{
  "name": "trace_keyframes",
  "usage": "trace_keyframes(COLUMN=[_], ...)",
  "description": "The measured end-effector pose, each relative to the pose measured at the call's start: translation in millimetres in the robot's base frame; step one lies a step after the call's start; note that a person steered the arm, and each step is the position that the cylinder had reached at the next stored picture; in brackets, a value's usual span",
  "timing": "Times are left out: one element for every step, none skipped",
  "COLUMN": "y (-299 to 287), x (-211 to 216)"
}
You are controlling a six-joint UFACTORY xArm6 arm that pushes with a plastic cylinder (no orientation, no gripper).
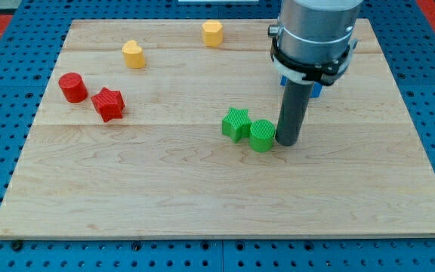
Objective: Place the yellow blocks at the top center of the board
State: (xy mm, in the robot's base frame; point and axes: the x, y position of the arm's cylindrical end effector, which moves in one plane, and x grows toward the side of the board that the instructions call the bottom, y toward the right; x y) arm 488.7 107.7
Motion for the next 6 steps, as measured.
trace_keyframes(y=[14.2, -37.1, -100.7, -200.1, -257.2, -259.3], x=[-32.6, -113.3, -167.5, -140.1, -173.3, -190.5])
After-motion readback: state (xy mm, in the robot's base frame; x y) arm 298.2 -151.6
